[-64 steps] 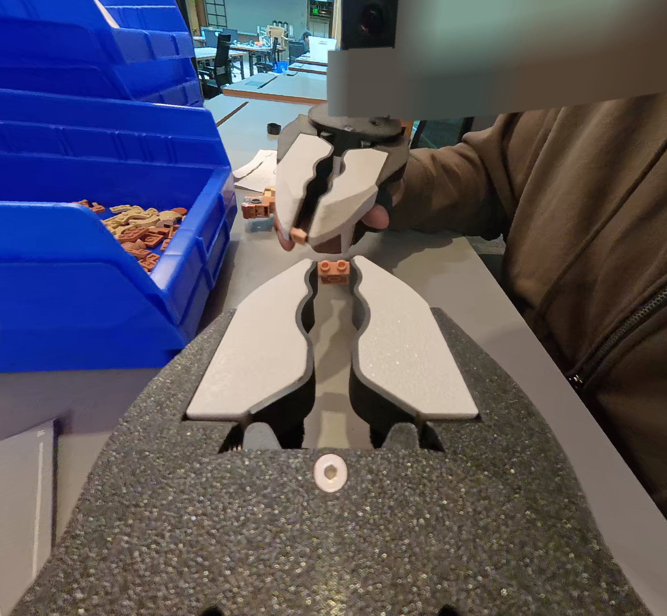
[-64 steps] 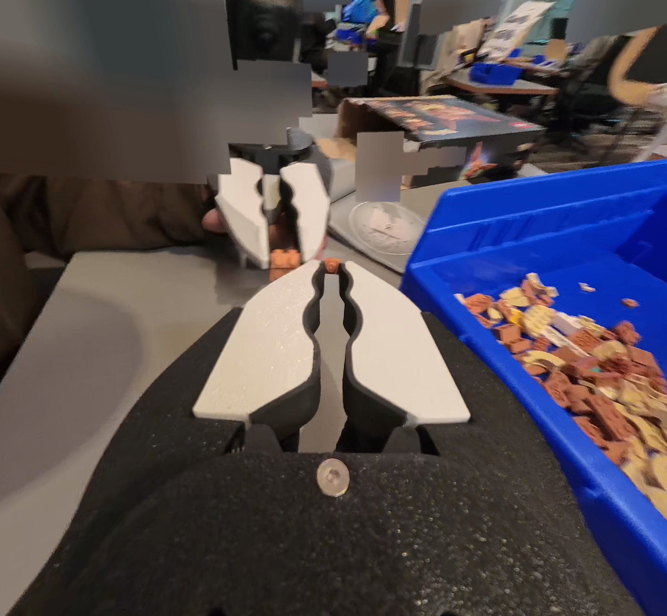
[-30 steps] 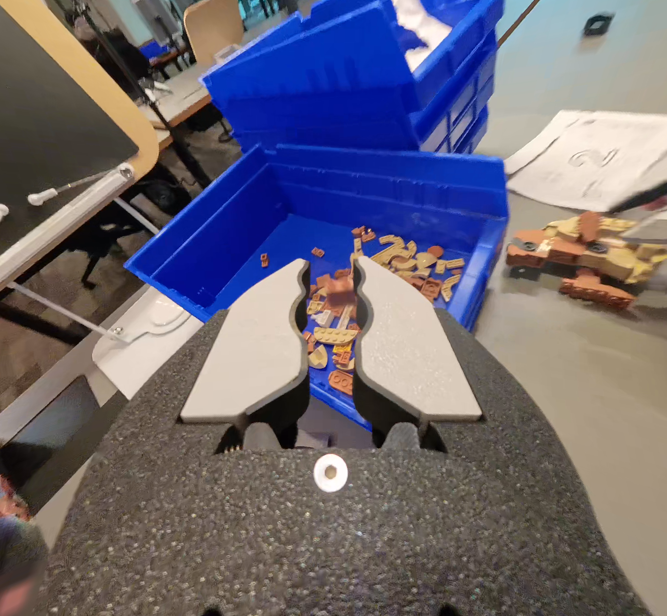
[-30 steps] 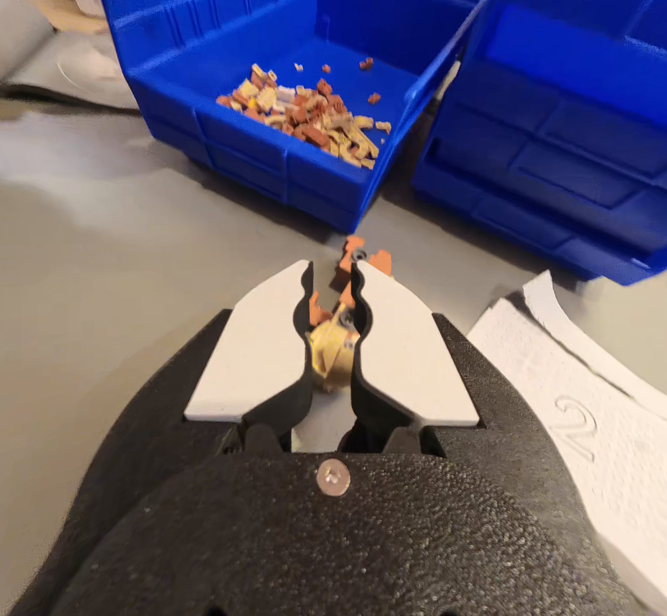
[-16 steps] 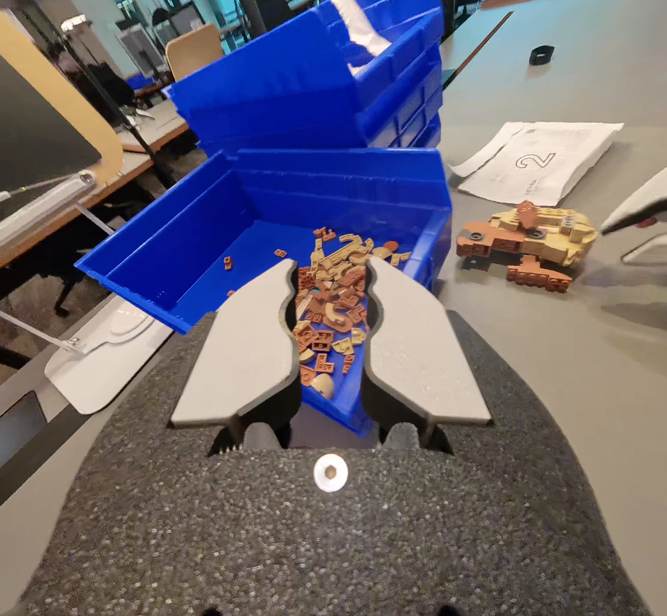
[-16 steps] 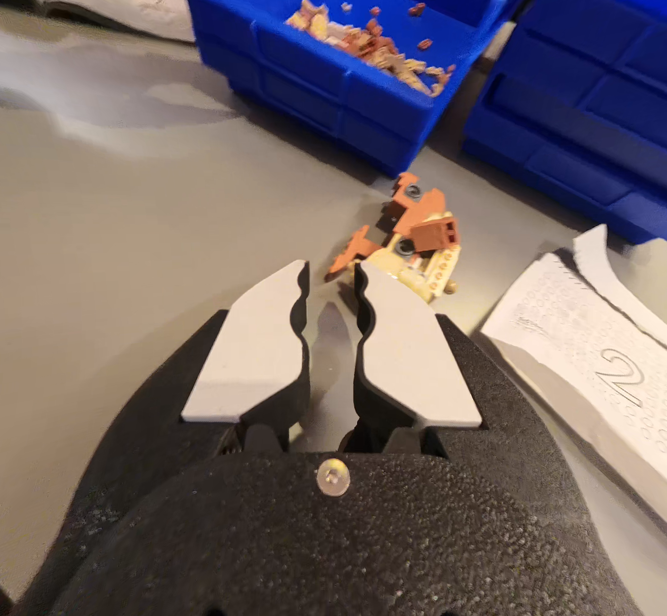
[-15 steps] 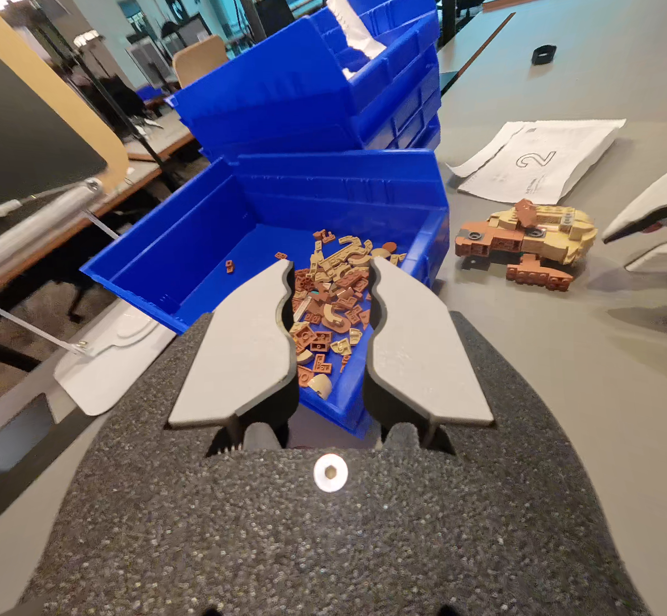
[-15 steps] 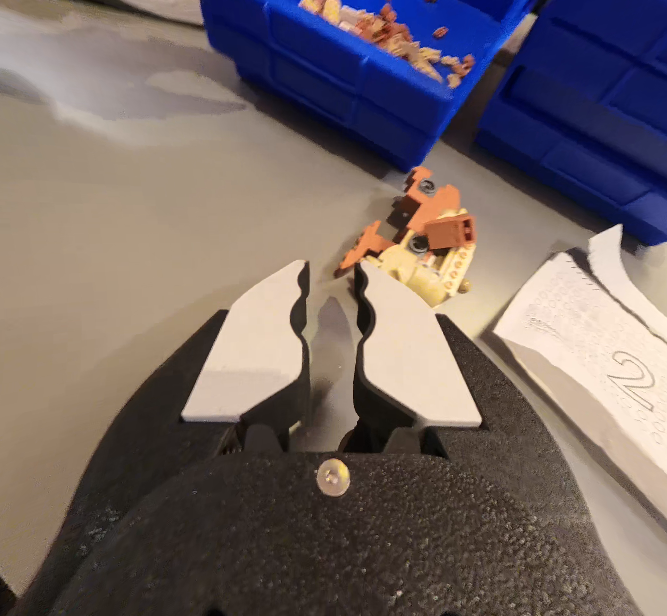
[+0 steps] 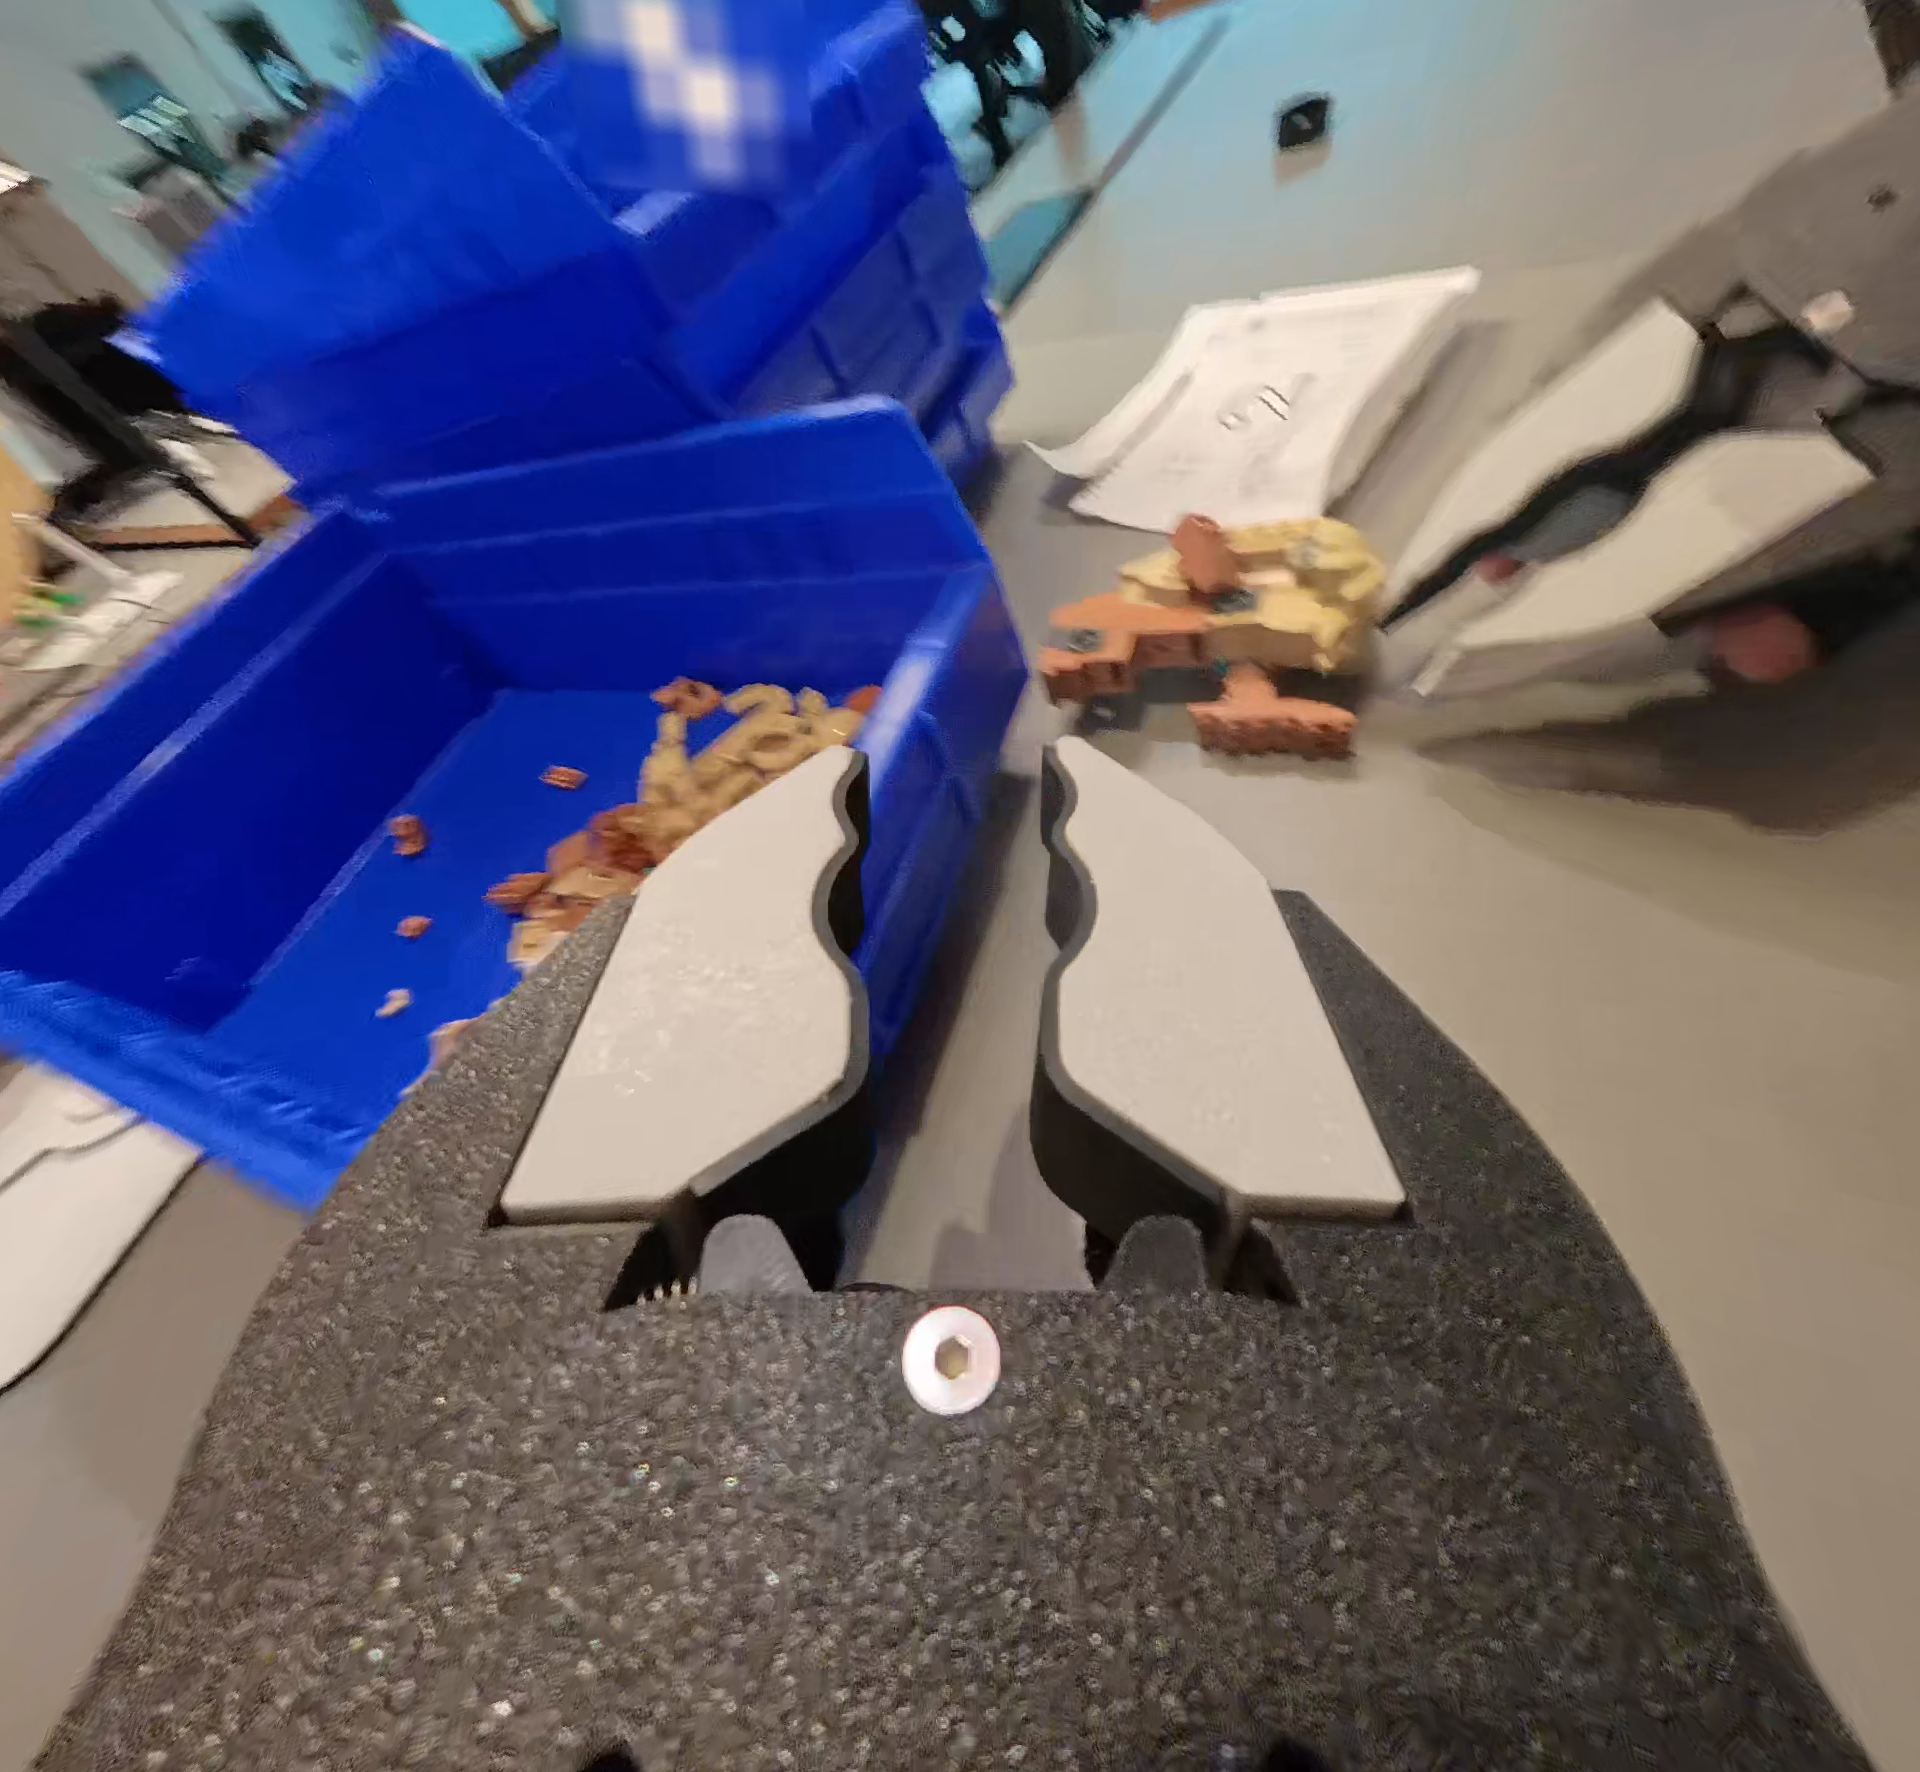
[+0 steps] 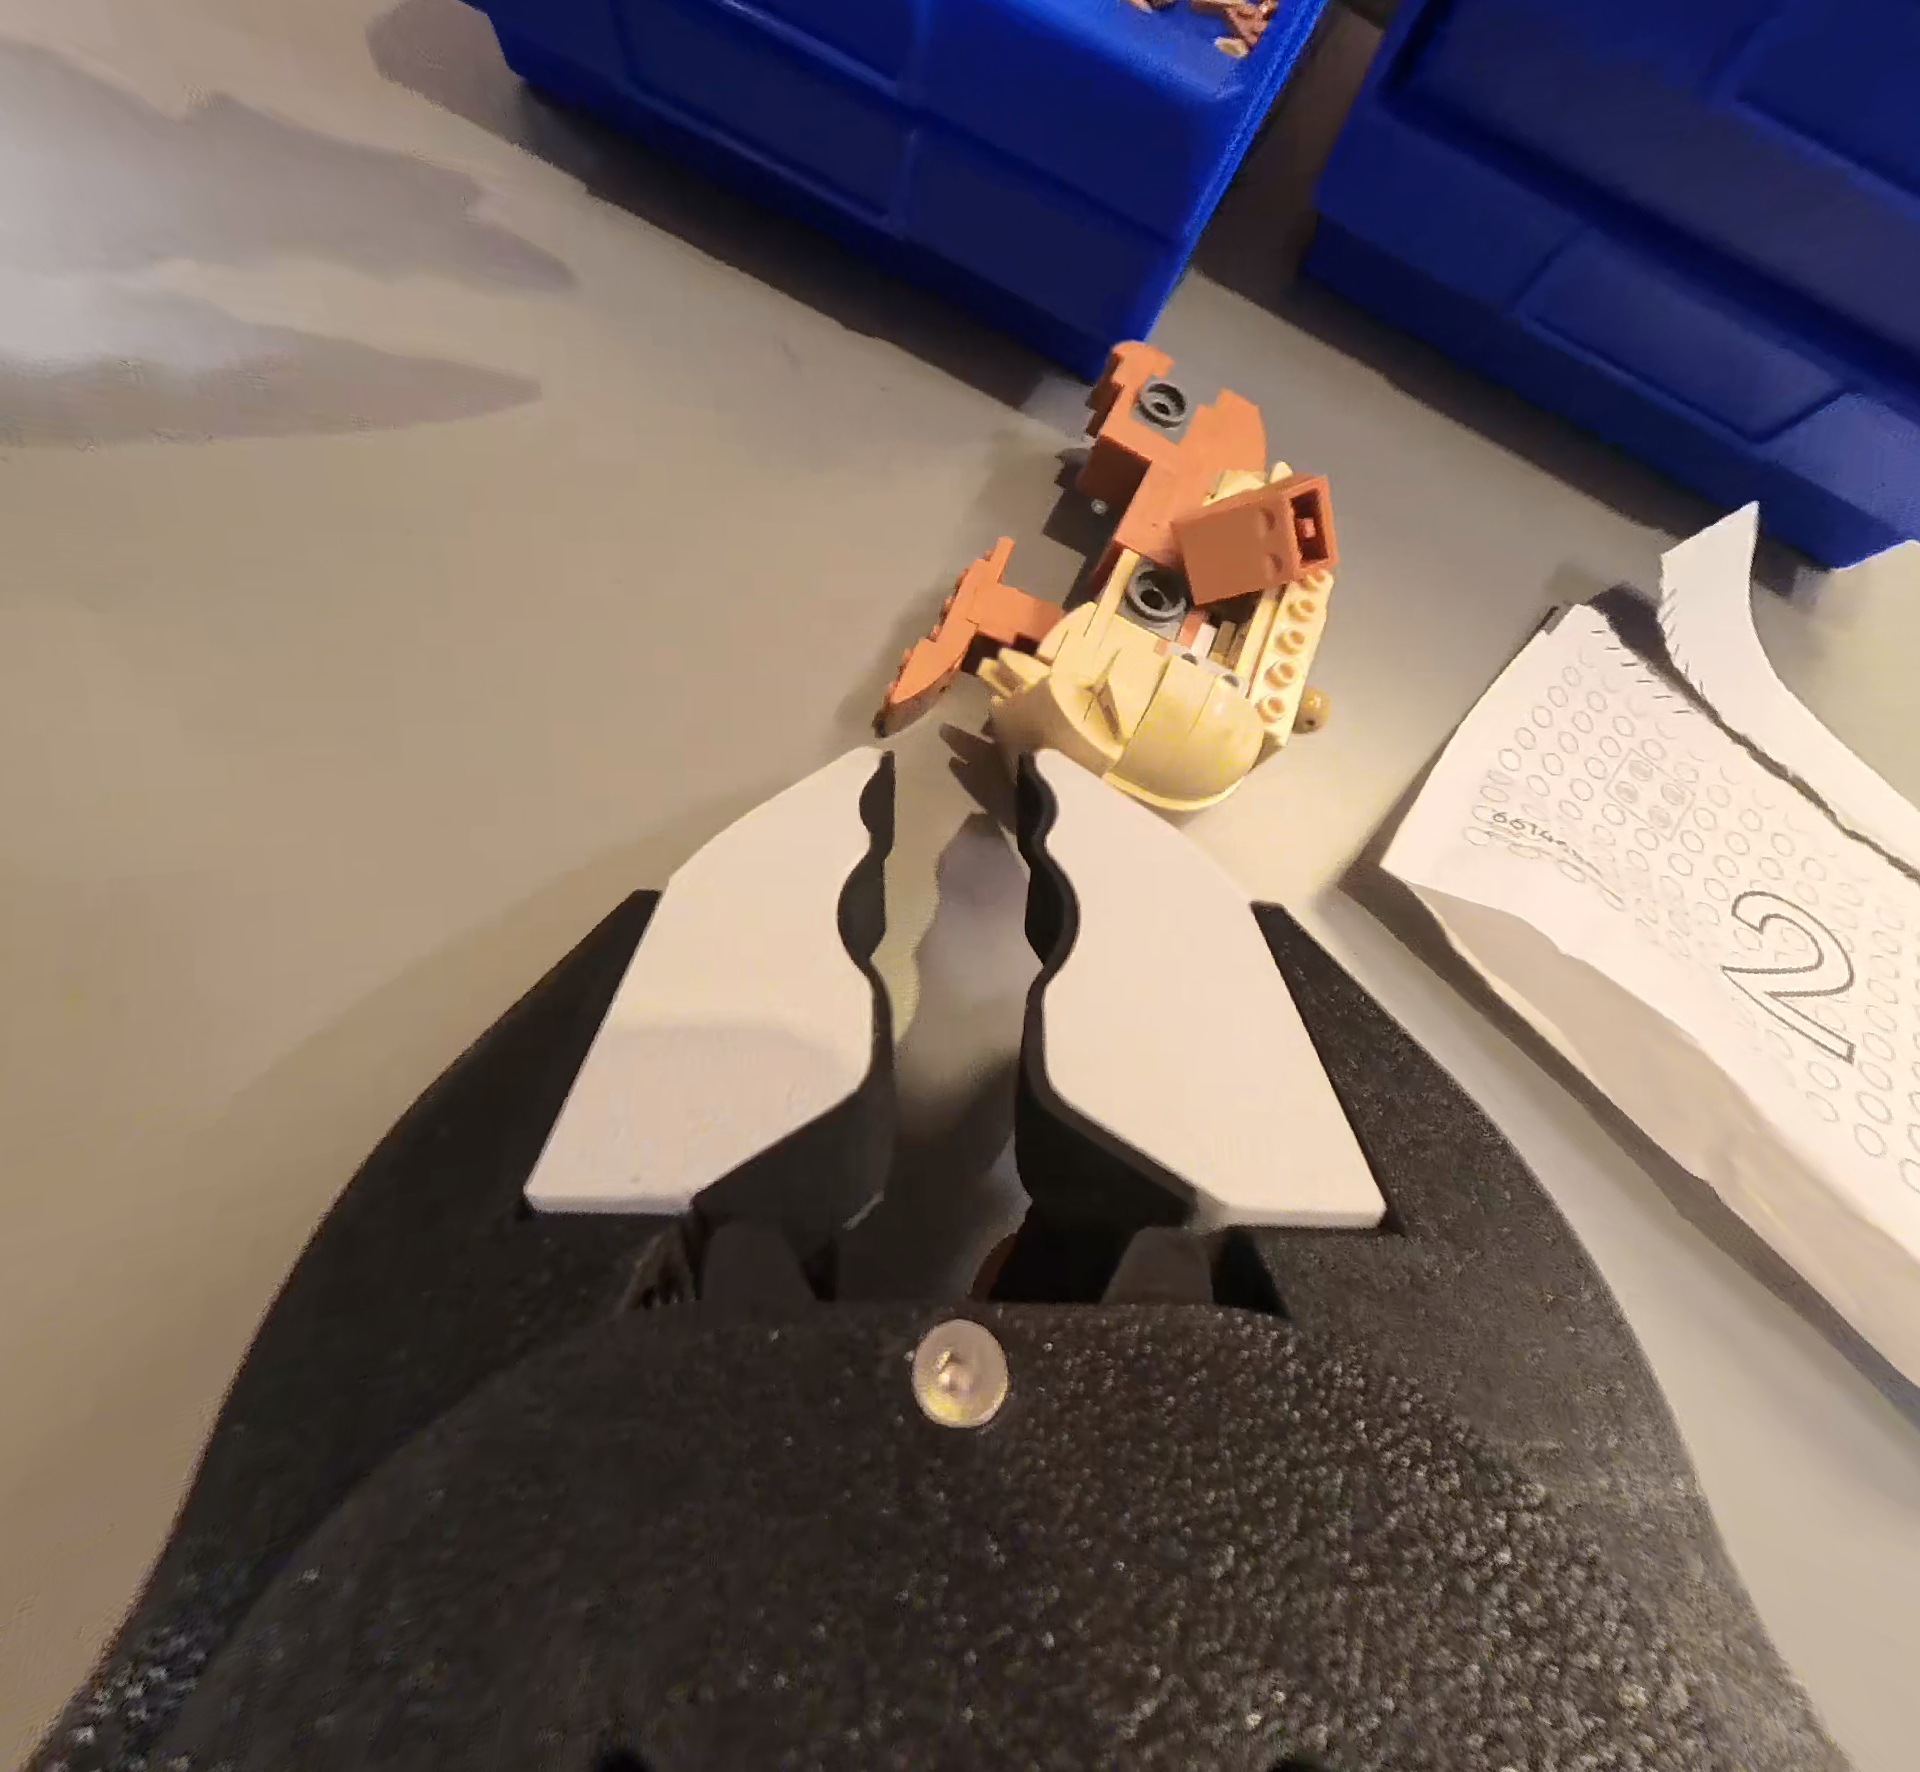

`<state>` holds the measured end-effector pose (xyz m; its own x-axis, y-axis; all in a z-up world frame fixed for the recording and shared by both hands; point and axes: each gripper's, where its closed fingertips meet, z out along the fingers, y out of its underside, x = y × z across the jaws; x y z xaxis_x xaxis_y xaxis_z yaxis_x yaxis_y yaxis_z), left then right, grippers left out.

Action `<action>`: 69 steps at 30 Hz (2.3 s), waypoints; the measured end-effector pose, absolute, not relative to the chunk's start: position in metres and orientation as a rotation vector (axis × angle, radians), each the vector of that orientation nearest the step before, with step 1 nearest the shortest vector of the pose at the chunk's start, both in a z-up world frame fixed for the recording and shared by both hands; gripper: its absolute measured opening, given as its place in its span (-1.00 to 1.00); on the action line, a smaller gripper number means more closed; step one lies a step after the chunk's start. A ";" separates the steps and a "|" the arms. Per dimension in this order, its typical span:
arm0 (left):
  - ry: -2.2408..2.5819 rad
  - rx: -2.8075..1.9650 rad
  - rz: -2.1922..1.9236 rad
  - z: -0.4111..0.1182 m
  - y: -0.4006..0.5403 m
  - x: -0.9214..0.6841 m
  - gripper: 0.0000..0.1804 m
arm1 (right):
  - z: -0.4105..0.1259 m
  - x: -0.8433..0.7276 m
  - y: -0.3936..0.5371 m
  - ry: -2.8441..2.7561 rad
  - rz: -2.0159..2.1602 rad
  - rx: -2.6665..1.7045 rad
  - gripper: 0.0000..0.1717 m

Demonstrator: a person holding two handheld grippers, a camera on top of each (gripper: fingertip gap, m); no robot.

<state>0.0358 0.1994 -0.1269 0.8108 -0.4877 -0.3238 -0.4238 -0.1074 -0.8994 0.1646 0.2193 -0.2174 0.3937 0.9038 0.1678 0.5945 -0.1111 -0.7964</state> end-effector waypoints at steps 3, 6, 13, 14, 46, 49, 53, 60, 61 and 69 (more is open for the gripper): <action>0.817 -1.855 -0.119 -0.161 0.198 0.058 -0.65 | -0.216 0.167 0.223 -1.291 0.460 -1.809 -0.74; 0.911 -1.996 -0.153 -0.196 0.196 0.079 -0.64 | -0.215 0.167 0.224 -1.289 0.464 -1.797 -0.75; 0.877 -2.123 -0.222 -0.230 0.211 0.119 -0.60 | -0.206 0.172 0.229 -1.220 0.506 -1.771 -0.78; 0.848 -2.131 -0.238 -0.230 0.214 0.123 -0.59 | -0.205 0.173 0.229 -1.207 0.523 -1.768 -0.79; 0.674 -2.263 -0.458 -0.235 0.238 0.111 -0.84 | -0.189 0.176 0.228 -1.122 0.910 -1.779 -0.83; 0.672 -2.265 -0.450 -0.235 0.239 0.107 -0.84 | -0.189 0.177 0.228 -1.120 0.910 -1.780 -0.83; 0.691 -2.262 -0.458 -0.235 0.238 0.108 -0.84 | -0.189 0.177 0.228 -1.121 0.909 -1.783 -0.83; 0.717 -2.266 -0.384 -0.238 0.244 0.111 -0.84 | -0.191 0.176 0.228 -1.130 0.897 -1.787 -0.83; 0.707 -2.269 -0.379 -0.238 0.245 0.112 -0.84 | -0.191 0.176 0.228 -1.130 0.895 -1.787 -0.83; 0.726 -2.258 -0.398 -0.237 0.253 0.128 -0.77 | -0.192 0.175 0.227 -1.142 0.874 -1.785 -0.83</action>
<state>0.1282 0.2526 -0.2367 0.7939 -0.6043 0.0677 -0.3822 -0.5825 -0.7174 0.1752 0.2274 -0.1918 0.3464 0.9305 -0.1191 0.3577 -0.2484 -0.9002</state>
